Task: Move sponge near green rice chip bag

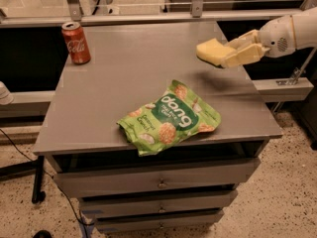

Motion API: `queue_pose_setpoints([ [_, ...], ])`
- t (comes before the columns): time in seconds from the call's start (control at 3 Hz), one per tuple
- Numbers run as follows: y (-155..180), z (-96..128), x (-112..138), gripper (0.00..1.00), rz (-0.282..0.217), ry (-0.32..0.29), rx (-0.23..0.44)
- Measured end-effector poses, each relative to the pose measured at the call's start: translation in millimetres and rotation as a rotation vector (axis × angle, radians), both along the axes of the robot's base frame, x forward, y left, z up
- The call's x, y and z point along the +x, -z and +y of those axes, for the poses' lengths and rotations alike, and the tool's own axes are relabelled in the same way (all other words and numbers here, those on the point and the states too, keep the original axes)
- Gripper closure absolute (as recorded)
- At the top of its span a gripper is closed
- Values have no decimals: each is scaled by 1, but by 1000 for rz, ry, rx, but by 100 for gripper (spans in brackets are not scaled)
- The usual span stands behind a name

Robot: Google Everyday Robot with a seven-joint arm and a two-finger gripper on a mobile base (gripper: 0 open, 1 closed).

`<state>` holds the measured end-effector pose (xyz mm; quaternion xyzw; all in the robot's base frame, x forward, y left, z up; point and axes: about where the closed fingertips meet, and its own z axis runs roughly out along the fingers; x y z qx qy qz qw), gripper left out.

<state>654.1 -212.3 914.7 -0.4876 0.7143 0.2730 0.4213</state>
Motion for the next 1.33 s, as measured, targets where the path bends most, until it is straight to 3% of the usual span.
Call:
queue_pose_setpoints([
  [0.67,27,-37,-49,100,155,-55,-43],
  [1.33,48,-39,-68,59,243,-116,-57],
])
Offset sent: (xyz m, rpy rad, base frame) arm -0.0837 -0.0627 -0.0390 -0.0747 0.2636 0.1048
